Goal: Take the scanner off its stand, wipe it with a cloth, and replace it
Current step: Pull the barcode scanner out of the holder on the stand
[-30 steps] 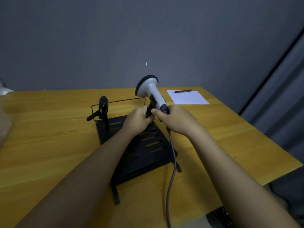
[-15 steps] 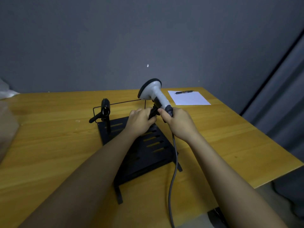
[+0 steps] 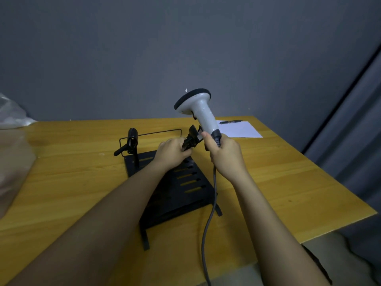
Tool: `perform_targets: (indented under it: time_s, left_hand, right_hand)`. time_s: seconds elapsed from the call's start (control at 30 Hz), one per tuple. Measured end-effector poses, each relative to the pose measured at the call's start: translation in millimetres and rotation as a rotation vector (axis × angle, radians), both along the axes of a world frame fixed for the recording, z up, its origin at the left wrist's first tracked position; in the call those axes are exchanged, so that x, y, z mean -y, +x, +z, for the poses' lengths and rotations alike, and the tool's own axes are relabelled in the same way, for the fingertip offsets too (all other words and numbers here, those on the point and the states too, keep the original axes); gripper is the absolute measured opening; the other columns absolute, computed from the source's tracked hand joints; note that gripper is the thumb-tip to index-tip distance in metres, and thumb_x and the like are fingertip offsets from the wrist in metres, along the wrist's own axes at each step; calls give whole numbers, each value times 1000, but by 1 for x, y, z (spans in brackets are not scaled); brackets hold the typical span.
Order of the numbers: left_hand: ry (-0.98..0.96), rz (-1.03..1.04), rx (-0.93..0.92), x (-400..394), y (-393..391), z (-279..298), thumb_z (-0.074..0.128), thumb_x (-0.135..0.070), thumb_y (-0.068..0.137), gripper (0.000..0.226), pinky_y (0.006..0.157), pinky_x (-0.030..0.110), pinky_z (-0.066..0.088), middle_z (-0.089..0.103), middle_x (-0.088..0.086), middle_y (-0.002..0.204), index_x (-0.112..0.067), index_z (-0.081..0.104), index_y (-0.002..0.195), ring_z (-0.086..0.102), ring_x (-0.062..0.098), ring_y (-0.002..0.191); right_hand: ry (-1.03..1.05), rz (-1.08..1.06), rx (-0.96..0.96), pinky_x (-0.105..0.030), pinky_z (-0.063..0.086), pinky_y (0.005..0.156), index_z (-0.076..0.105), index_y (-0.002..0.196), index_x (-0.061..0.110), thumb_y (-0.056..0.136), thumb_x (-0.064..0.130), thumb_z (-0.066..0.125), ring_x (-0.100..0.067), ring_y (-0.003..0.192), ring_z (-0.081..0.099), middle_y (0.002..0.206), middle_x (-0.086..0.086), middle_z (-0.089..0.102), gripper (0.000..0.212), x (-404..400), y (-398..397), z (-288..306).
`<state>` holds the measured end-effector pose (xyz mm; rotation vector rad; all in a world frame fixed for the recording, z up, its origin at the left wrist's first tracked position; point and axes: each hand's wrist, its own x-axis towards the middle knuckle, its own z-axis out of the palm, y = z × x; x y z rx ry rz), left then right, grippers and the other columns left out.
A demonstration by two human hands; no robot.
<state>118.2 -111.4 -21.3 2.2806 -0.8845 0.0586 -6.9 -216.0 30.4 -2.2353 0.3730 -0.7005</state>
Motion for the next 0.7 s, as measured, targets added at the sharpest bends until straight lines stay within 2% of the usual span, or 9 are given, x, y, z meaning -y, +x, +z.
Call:
perform_targets:
  time_s: [0.13, 0.2, 0.27, 0.3, 0.37, 0.43, 0.5, 0.57, 0.7]
  left_hand:
    - [-41, 63, -160, -5, -4, 12, 61, -25, 82, 36, 53, 29, 25, 41, -3, 55, -22, 35, 58, 44, 24, 60]
    - [3, 84, -162, -8, -7, 17, 64, -30, 82, 33, 56, 30, 32, 48, -3, 60, -23, 41, 61, 50, 24, 66]
    - [85, 74, -135, -12, -11, 23, 67, -41, 81, 25, 70, 34, 47, 65, 2, 88, -19, 58, 89, 62, 26, 89]
    - [117, 72, -139, -15, -12, 24, 69, -45, 79, 48, 84, 39, 50, 65, 6, 112, -16, 56, 114, 60, 28, 107]
    - [139, 92, -148, -23, -23, 31, 70, -48, 78, 87, 103, 46, 42, 45, 11, 146, -12, 29, 146, 43, 31, 133]
    - [84, 106, -104, -37, -42, 39, 65, -47, 83, 92, 110, 45, 35, 32, 12, 154, -12, 14, 151, 32, 30, 140]
    - [-34, 116, -54, -55, -60, 44, 57, -42, 90, 79, 109, 41, 36, 37, 10, 151, -12, 17, 151, 36, 26, 137]
    - [-219, 137, -79, -78, -81, 50, 51, -34, 95, 61, 100, 33, 41, 51, 4, 135, -16, 27, 149, 49, 18, 120]
    - [-597, 146, -330, -122, -120, 62, 46, -24, 98, 48, 87, 28, 48, 53, -2, 100, -22, 38, 145, 53, 10, 88]
  right_hand:
    - [62, 34, 29, -34, 43, 52, 57, 76, 3, 92, 50, 48, -25, 58, 55, 64, -10, 58, 50, -3, -6, 6]
    - [80, 48, 28, -28, 41, 50, 55, 72, 6, 93, 49, 47, -17, 54, 53, 60, -8, 58, 48, -6, -9, 10]
    - [103, 71, 37, -20, 39, 47, 52, 66, 11, 94, 47, 47, -9, 46, 50, 55, -5, 57, 46, -10, -13, 13]
    - [122, 88, 39, -20, 39, 48, 52, 64, 12, 94, 47, 46, -8, 44, 48, 53, -5, 56, 46, -12, -16, 15]
    - [185, 132, 41, -27, 41, 53, 52, 62, 15, 95, 45, 45, -12, 47, 49, 51, -5, 55, 46, -15, -22, 18]
    - [259, 190, 49, -32, 42, 58, 53, 63, 16, 96, 44, 45, -17, 51, 51, 51, -6, 55, 44, -20, -30, 19]
    - [305, 248, 48, -30, 42, 59, 55, 69, 11, 96, 44, 44, -13, 50, 52, 50, -5, 55, 44, -26, -37, 18]
    - [339, 310, 28, -22, 42, 56, 59, 79, 7, 97, 44, 43, -9, 46, 51, 49, -2, 54, 44, -36, -42, 15]
    - [398, 419, -2, -13, 40, 47, 58, 82, 4, 97, 41, 43, -6, 43, 49, 44, 2, 52, 43, -71, -46, 3]
